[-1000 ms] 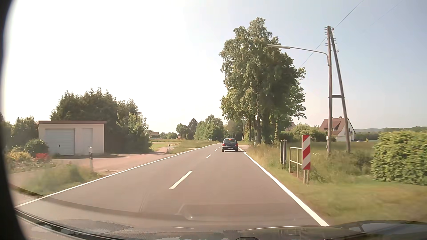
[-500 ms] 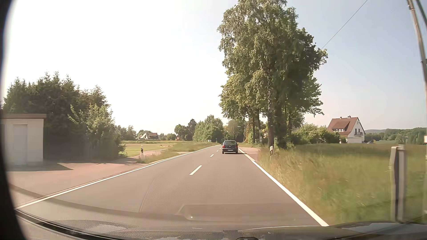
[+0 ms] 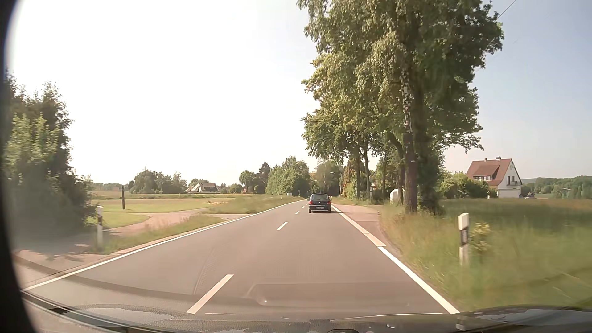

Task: Follow the waypoints while adhering to traffic rules and regulations

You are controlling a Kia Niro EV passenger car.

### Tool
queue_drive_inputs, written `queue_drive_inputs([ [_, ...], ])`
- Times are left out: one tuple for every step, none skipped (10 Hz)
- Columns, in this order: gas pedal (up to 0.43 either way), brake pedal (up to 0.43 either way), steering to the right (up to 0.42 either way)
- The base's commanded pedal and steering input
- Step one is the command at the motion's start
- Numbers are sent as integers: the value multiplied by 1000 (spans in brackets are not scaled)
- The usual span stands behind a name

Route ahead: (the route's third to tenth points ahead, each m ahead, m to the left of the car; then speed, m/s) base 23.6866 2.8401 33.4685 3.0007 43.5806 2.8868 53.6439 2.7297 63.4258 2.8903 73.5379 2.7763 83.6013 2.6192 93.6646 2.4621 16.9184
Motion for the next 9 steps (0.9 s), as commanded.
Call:
queue_drive_inputs([
  [130,0,0],
  [130,0,0],
  [130,0,0],
  [130,0,0],
  [118,0,0],
  [118,0,0],
  [118,0,0],
  [118,0,0],
  [118,0,0],
])
